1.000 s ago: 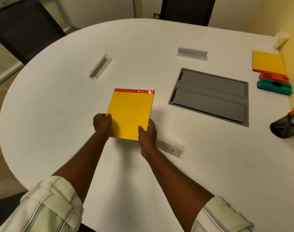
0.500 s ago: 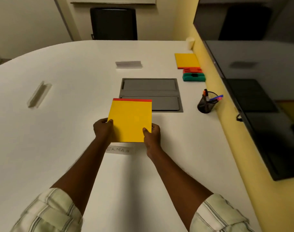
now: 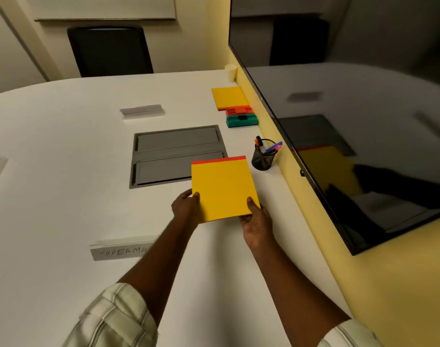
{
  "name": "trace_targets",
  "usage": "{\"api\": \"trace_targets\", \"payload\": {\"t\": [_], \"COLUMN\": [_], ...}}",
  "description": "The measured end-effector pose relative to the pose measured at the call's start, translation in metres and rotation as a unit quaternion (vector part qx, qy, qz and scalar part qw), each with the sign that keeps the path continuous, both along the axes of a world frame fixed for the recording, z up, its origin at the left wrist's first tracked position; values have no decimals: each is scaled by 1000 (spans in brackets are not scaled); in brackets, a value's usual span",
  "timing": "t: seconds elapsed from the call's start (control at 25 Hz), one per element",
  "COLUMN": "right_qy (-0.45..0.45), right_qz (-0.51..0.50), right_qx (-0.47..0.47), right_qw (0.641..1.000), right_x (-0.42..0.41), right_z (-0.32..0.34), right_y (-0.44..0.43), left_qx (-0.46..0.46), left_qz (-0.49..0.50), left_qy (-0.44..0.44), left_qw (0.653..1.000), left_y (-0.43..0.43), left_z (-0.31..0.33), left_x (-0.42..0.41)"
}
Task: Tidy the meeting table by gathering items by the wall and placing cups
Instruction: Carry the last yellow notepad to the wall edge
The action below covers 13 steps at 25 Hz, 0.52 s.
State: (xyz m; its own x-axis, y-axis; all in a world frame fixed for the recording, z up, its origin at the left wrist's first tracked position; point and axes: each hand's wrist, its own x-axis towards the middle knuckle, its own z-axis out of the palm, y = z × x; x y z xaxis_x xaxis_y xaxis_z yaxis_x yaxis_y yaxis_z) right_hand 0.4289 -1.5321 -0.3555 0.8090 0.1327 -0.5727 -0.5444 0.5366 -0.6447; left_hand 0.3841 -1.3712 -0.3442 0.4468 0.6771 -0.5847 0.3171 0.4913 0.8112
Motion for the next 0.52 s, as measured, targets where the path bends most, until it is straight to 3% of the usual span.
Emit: {"api": "trace_targets", "payload": {"t": [0.32,0.52], "right_qy": [58,88], "right_qz": [-49,-89], "right_qx": [16,3], "right_qw": [997,992], "right_x": [20,45], "right_z": [-30,-43], "right_y": [-44,-65], "left_qx": [-20,1], "left_qz": [-62,-179], "left_qy": [18,7], "left_qw": [998,984], "left_y": [-62,-76], "left_z": [-25,-43], "left_x": [49,71]}}
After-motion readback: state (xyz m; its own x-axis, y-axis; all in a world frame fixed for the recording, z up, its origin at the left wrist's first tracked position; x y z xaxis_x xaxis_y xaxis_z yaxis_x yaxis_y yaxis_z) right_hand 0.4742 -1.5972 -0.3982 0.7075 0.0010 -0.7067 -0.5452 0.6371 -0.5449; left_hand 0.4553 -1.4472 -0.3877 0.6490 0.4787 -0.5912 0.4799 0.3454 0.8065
